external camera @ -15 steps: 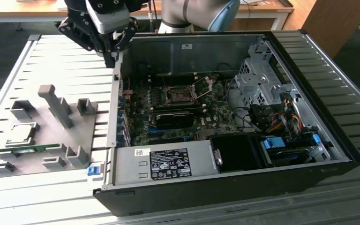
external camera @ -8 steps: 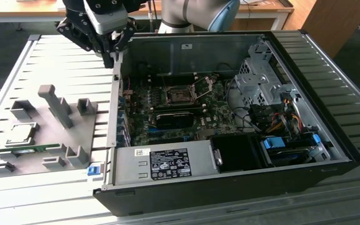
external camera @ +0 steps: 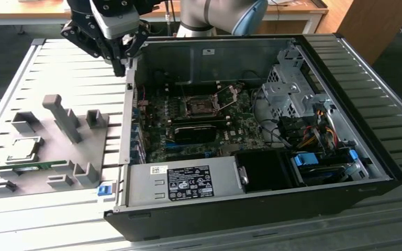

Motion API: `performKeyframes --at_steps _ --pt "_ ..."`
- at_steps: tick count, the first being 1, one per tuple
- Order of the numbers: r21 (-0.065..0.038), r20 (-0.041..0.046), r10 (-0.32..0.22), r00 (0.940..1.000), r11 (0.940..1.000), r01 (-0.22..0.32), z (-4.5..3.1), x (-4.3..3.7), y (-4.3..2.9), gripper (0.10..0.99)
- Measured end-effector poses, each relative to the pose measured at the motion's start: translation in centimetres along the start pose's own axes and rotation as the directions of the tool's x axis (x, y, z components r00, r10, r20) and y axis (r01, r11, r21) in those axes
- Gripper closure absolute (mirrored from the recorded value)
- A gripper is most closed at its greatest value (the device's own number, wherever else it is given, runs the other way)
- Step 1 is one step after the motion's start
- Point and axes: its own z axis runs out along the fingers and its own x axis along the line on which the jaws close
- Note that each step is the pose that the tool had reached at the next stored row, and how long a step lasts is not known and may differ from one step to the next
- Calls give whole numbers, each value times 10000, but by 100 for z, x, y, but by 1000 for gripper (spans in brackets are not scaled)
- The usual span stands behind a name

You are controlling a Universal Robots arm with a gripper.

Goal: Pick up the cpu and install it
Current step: 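Reach for the cpu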

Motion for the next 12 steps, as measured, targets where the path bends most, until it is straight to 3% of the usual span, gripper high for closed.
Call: performKeyframes --at_steps 12 --pt "1 -1 1 10000 10000 -1 9 47 -4 980"
